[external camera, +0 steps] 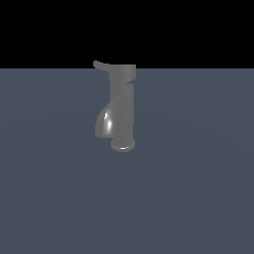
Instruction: Turn on the faucet by rotating a designated handle.
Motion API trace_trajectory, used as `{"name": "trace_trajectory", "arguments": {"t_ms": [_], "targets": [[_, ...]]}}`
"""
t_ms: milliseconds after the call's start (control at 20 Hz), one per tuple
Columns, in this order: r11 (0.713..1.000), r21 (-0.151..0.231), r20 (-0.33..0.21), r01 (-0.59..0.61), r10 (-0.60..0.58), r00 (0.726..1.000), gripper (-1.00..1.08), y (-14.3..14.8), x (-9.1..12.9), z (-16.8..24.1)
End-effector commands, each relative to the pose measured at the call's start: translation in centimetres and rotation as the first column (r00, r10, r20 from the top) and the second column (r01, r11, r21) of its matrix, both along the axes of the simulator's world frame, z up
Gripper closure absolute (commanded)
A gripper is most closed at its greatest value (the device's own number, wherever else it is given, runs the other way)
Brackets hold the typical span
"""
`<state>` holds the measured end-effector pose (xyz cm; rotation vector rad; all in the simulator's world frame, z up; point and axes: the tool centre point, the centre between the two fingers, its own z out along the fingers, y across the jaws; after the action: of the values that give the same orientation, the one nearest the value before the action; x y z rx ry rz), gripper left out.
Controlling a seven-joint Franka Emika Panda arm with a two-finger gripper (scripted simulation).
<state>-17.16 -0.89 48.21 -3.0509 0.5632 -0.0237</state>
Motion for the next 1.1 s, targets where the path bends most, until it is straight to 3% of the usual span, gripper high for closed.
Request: {"name": "trace_trajectory", "arguments": {"t_ms": [0, 500, 1050], "targets": [[0.998, 0.004, -0.004, 0.060, -0.060, 0.998, 1.08, 0.2, 1.3, -0.3], [0.956, 0.010, -0.020, 0.293, -0.293, 0.956, 1.08, 1.2, 6.2, -2.0], [0.847, 0.005, -0.036, 0.531, -0.530, 0.847, 1.08, 2.6, 11.5, -4.7]]}}
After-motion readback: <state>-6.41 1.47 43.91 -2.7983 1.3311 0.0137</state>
